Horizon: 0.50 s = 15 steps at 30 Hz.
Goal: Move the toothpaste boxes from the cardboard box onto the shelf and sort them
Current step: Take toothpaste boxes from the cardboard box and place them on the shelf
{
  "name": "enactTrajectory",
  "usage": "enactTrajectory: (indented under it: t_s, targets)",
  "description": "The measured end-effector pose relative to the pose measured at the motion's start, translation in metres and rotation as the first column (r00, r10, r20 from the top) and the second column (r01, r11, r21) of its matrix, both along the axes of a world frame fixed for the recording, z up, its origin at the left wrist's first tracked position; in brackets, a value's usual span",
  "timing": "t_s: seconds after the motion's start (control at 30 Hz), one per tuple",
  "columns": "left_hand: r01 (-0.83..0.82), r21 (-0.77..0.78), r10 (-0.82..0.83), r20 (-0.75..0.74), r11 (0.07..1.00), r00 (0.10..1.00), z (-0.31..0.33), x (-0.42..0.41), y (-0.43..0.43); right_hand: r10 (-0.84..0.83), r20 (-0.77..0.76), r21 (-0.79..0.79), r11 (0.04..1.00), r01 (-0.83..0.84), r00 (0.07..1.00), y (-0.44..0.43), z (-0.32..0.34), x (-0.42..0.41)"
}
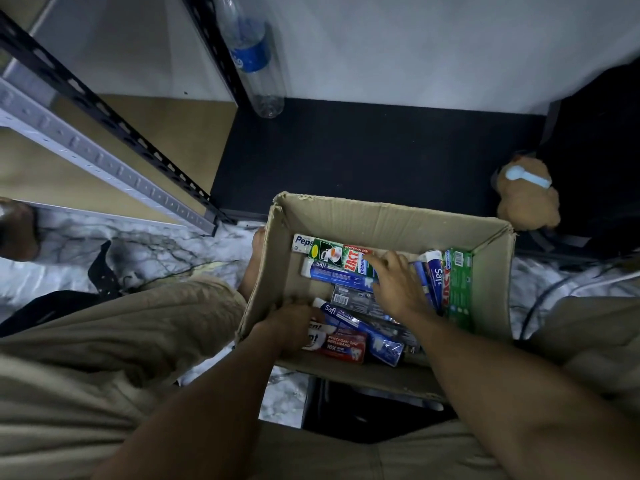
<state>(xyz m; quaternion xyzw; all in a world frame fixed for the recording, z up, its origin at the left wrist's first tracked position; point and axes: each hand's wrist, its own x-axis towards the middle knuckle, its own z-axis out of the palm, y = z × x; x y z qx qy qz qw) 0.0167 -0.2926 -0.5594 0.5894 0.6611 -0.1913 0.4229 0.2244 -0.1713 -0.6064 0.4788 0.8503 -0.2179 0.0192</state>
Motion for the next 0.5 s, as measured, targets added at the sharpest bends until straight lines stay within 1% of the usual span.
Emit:
enactTrajectory:
  t_s: [0.03, 0.1, 0.2, 0.27, 0.33, 0.43, 0.5]
  targets:
    - [0.028, -0.005, -0.028, -0.032, 1.000, 0.999, 0.005, 0.001, 0.002, 0.023, 0.018, 0.008, 1.000, -0.023, 1.000, 0.000, 0.000, -0.001]
    - [0.067, 0.009, -0.066, -0.081, 0.998, 0.994, 0.013, 0.003, 0.003, 0.094, 0.061, -0.039, 0.995, -0.092, 0.994, 0.003, -0.002, -0.005]
    - [0.047, 0.013, -0.047, -0.057, 0.999, 0.997, 0.022, 0.001, -0.001, 0.189, 0.065, -0.133, 0.975, -0.179, 0.980, 0.008, -0.005, -0.007]
    - [-0.059, 0.008, 0.059, 0.030, 0.998, 0.998, 0.023, -0.005, -0.005, 0.199, 0.059, -0.147, 0.971, -0.188, 0.978, 0.008, -0.002, -0.005]
    - [-0.181, 0.005, 0.179, 0.114, 0.984, 0.977, 0.031, -0.010, -0.004, 0.194, 0.075, -0.153, 0.971, -0.181, 0.978, 0.008, 0.004, -0.004]
    - [-0.298, 0.069, 0.284, 0.168, 0.952, 0.944, 0.046, -0.011, 0.005, 0.199, 0.083, -0.157, 0.970, -0.185, 0.976, 0.006, 0.007, -0.003]
    - [-0.340, 0.119, 0.317, 0.179, 0.933, 0.931, 0.054, -0.011, 0.010, 0.189, 0.047, -0.156, 0.971, -0.180, 0.981, 0.003, 0.009, -0.001]
